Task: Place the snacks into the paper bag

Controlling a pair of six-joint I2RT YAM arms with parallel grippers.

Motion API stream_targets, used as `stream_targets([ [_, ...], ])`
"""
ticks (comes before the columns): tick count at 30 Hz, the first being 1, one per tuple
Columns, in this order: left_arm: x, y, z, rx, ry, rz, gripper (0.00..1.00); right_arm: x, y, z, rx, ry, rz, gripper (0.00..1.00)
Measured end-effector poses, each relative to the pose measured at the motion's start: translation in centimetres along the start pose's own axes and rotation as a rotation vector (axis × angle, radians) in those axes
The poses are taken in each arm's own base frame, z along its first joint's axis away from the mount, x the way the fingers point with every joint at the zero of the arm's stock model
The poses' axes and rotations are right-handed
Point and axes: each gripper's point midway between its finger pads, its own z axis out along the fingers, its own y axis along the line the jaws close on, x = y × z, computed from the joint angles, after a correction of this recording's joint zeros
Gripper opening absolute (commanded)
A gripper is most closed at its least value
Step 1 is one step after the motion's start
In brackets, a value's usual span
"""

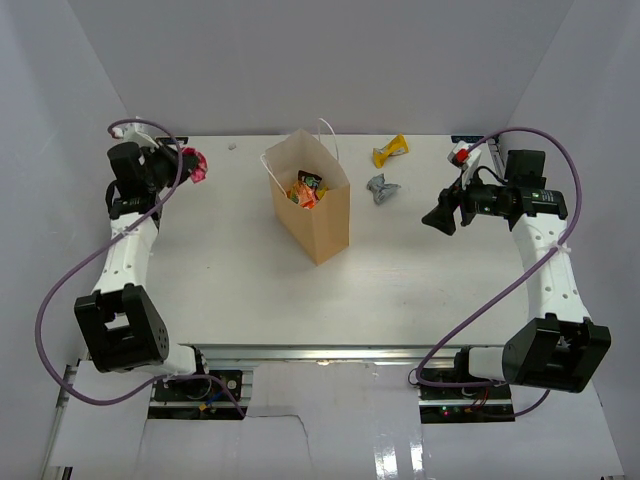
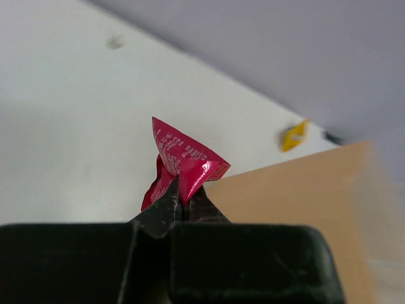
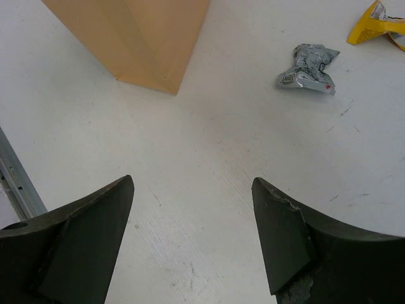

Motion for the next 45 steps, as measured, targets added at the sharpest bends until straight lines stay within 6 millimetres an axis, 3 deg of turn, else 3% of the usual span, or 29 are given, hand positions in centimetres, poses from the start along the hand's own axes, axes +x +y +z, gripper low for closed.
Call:
stream_targets([
  [3,-3.5,-6.1,-1.4,0.220,-0.057,-0.046,0.03,0.1,-0.2,0.0,0.010,0.006,0.000,0.81],
  [7,-5.2,-13.4,-2.9,0.499,-0.002,-0.085,0.04,0.1,-0.3,-0.1,0.016,0.005,-0.004,0.81],
  [11,-2.9,-19.5,-3.4,0.712,0.155,-0.095,0.05,0.0,-0.4,-0.1,0.020,0.001,-0.010,0.81],
  [16,2.5,-23.6,-3.5,0.832,0.368,-0.138,0.05,-0.1,-0.6,0.1,0.024,-0.006,-0.020,0.81],
  [18,3.9,-24.3,-3.1,0.848,0.426,-0.158,0.07,0.2,-0.6,0.2,0.022,-0.006,-0.018,0.81],
  [21,5.3,-24.5,-2.4,0.842,0.479,-0.192,0.23,0.3,-0.9,0.4,0.028,-0.013,-0.014,0.81],
  [22,5.5,-24.4,-2.2,0.834,0.489,-0.203,0.34,0.2,-1.1,0.6,0.035,-0.018,-0.007,0.81],
  [25,5.7,-24.0,-1.7,0.794,0.496,-0.215,0.57,0.2,-2.3,1.2,0.071,-0.024,0.039,0.80],
  [28,4.9,-24.2,-1.3,0.762,0.476,-0.203,0.70,0.7,-4.6,2.8,0.142,-0.003,0.117,0.80],
  [34,3.3,-24.9,-1.4,0.741,0.430,-0.158,0.83,2.6,-8.9,9.0,0.264,0.081,0.482,0.81],
  [39,2.2,-25.0,-1.3,0.713,0.386,-0.091,0.85,2.4,-10.5,14.1,0.306,0.098,0.678,0.81],
  [43,2.0,-23.2,-0.7,0.595,0.329,-0.010,0.87,1.8,-11.8,17.1,0.333,0.082,0.782,0.79],
  [45,2.0,-21.5,-0.8,0.500,0.280,0.034,0.96,2.3,-12.4,18.3,0.364,0.086,0.828,0.77],
])
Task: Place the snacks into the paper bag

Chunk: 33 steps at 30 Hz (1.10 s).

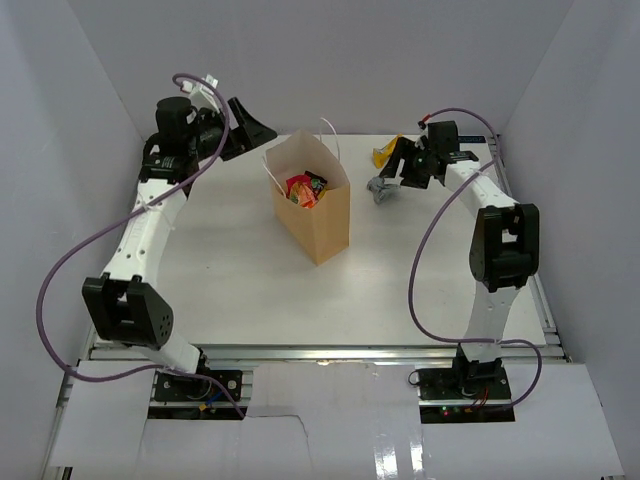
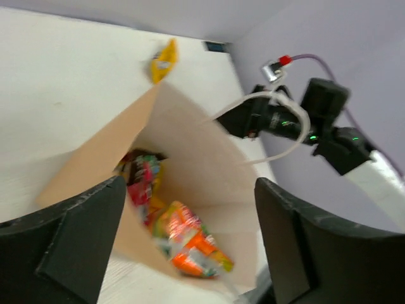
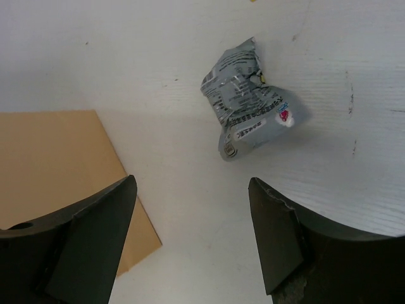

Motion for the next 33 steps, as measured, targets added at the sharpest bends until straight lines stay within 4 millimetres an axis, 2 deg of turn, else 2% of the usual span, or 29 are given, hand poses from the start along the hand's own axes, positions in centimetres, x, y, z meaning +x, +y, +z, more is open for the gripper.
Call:
stream_targets([
  [2,1.1,1.5,-2.0,-0.116,-0.030,0.024,0.98,0.3,-0.6,1.4,0.043,0.007,0.037,0.77],
  [8,6.5,5.3,-10.9,-0.417,-0.128,0.079,0.98,2.0,-2.5,4.8,0.175,0.026,0.110,0.76],
  [10,8.3,6.3,-13.0,-0.476,-0.154,0.082,0.98,2.3,-2.6,5.6,0.187,0.030,0.128,0.76],
  [13,11.0,8.2,-15.1,-0.554,-0.161,0.071,0.98,2.3,-2.6,6.6,0.198,0.027,0.153,0.75],
  [17,13.7,10.5,-16.1,-0.635,-0.128,0.042,0.98,2.9,-3.1,8.0,0.215,0.033,0.186,0.72],
  [21,14.4,11.4,-15.9,-0.660,-0.107,0.019,0.98,4.1,-3.9,9.1,0.236,0.054,0.227,0.67],
  [25,15.0,12.3,-15.0,-0.669,-0.070,-0.005,0.98,3.8,-3.9,9.6,0.228,0.036,0.246,0.62],
  [28,15.5,12.9,-14.3,-0.672,-0.042,-0.022,0.98,3.6,-4.0,10.0,0.223,0.023,0.254,0.45],
  [29,15.7,13.0,-14.1,-0.672,-0.035,-0.028,0.98,3.5,-4.1,10.1,0.221,0.019,0.254,0.36],
  [31,15.8,13.1,-13.8,-0.666,-0.028,-0.032,0.98,3.5,-4.3,10.5,0.208,0.012,0.252,0.29],
  [33,15.7,13.1,-13.7,-0.658,-0.029,-0.033,0.98,3.5,-4.5,10.6,0.195,0.009,0.250,0.18],
])
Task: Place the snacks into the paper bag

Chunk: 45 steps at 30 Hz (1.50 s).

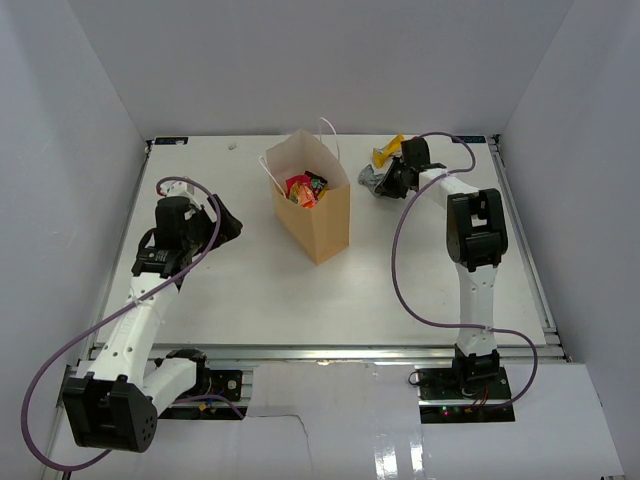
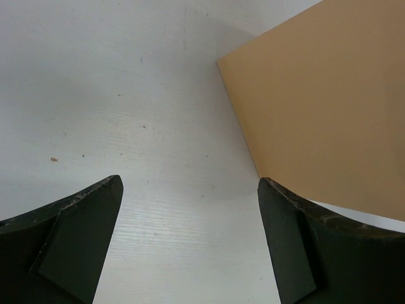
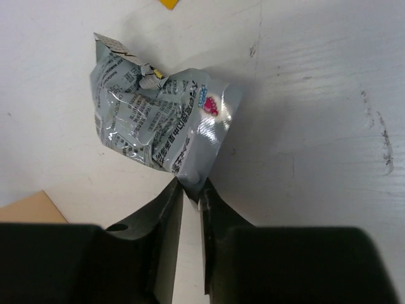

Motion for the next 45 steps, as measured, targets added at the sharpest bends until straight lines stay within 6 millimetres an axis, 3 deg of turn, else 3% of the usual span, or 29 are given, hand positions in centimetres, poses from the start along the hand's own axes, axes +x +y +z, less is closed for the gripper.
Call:
stream_targets([
  [3,-0.1,-0.2,0.1,0.009,-0.001,-0.002,0.98,-0.5,-0.1,0.2,-0.044,-0.012,-0.006,0.09],
  [7,-0.4,-0.5,0.1,0.027,-0.016,-0.003,0.98,-0.7,-0.9,-0.5,-0.128,-0.008,-0.033,0.08],
  [10,-0.1,-0.5,0.3,0.036,-0.018,-0.005,0.98,-0.2,-2.2,-2.6,-0.209,0.020,-0.058,0.08],
  [14,1.2,0.0,0.8,0.037,0.001,-0.009,0.98,-0.9,-1.6,-7.2,-0.403,0.014,-0.155,0.08],
  [17,1.9,0.2,1.0,0.045,0.017,-0.012,0.98,-1.7,1.2,-11.8,-0.588,-0.019,-0.288,0.08],
  [24,1.5,-0.5,1.3,0.085,-0.003,-0.007,0.98,-2.7,10.4,-25.5,-0.924,-0.213,-0.777,0.08],
  [27,1.6,-0.7,1.5,0.098,-0.008,-0.006,0.98,-3.1,13.9,-29.9,-0.991,-0.304,-0.944,0.08],
  [31,1.7,-0.8,1.6,0.109,-0.005,-0.005,0.98,-2.3,17.9,-33.8,-1.054,-0.372,-1.089,0.08],
  [38,2.0,-0.9,1.6,0.125,-0.008,-0.008,0.98,1.7,25.9,-36.8,-1.119,-0.439,-1.235,0.08],
  [41,2.1,-0.9,1.2,0.130,-0.016,-0.007,0.98,2.7,27.7,-36.2,-1.089,-0.454,-1.234,0.08],
  [45,2.0,-1.0,0.4,0.144,-0.042,-0.010,0.98,2.7,28.4,-33.7,-0.994,-0.461,-1.207,0.08],
])
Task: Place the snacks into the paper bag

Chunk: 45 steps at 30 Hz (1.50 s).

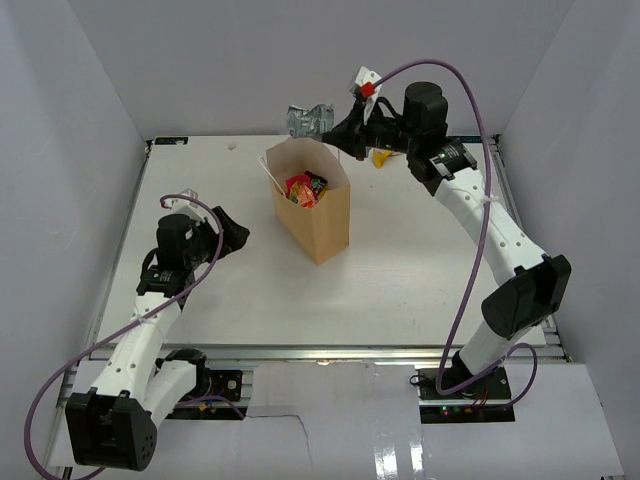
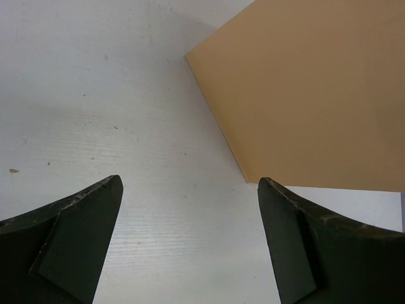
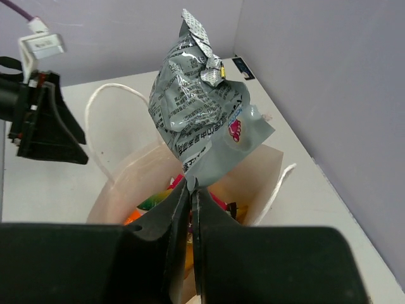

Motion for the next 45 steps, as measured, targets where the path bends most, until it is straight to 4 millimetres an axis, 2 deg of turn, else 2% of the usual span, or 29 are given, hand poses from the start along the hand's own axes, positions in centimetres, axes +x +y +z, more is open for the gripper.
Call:
stream_targets([
  [3,0.4,0.1,-0.4,0.003,-0.005,-0.008,0.98,1.3,-0.4,1.1,0.044,0.030,0.011,0.09],
  [4,0.6,0.2,-0.4,0.002,-0.002,-0.011,0.98,1.8,-0.4,1.4,0.056,0.041,0.014,0.13],
  [5,0.7,0.3,-0.4,0.001,0.000,-0.012,0.98,2.2,-0.3,1.7,0.059,0.049,0.017,0.24],
  [7,1.0,0.4,-0.4,-0.004,0.007,-0.016,0.98,3.3,0.0,2.2,0.065,0.071,0.026,0.32],
  [8,1.0,0.5,-0.4,-0.005,0.010,-0.017,0.98,3.9,0.1,2.4,0.069,0.084,0.032,0.40],
  [12,1.1,0.5,-0.4,-0.006,0.011,-0.018,0.98,5.7,0.4,2.8,0.078,0.126,0.044,0.51],
  [20,1.1,0.5,-0.4,-0.006,0.011,-0.018,0.98,5.6,-0.7,1.6,0.084,0.133,0.052,0.53],
  [22,1.1,0.5,-0.4,-0.006,0.011,-0.018,0.98,4.6,-2.3,0.6,0.116,0.113,0.060,0.52],
  [25,1.1,0.5,-0.4,-0.006,0.012,-0.018,0.98,2.8,-6.1,-2.1,0.217,0.071,0.088,0.52],
  [26,1.1,0.5,-0.4,-0.006,0.012,-0.018,0.98,2.7,-7.3,-3.0,0.255,0.062,0.104,0.61],
  [27,1.2,0.5,-0.4,-0.007,0.013,-0.018,0.98,3.0,-8.6,-3.8,0.296,0.060,0.133,0.75],
  [28,1.2,0.6,-0.4,-0.007,0.014,-0.019,0.98,3.5,-9.9,-4.5,0.345,0.058,0.174,0.93],
  [30,1.3,0.6,-0.4,-0.009,0.016,-0.021,0.98,5.7,-13.2,-5.8,0.472,0.064,0.258,0.90],
  [32,1.5,0.7,-0.3,-0.010,0.020,-0.022,0.98,8.8,-15.5,-5.9,0.541,0.080,0.339,0.90],
  [34,1.7,0.8,-0.3,-0.013,0.028,-0.024,0.98,12.8,-17.5,-5.1,0.579,0.105,0.428,0.90],
  [36,1.8,0.9,-0.2,-0.016,0.036,-0.025,0.98,17.8,-19.0,-4.4,0.614,0.149,0.524,0.91],
  [39,2.3,1.2,-0.1,-0.027,0.055,-0.029,0.98,25.7,-20.1,-3.9,0.712,0.236,0.689,0.95],
  [41,2.5,1.3,-0.1,-0.032,0.062,-0.032,0.98,29.6,-20.7,-4.6,0.820,0.283,0.783,0.93],
  [43,2.5,1.3,-0.1,-0.035,0.066,-0.041,0.98,32.0,-21.3,-5.1,0.917,0.302,0.854,0.93],
  [45,2.6,1.3,-0.1,-0.036,0.067,-0.051,0.98,32.7,-22.2,-5.4,0.986,0.286,0.891,0.93],
])
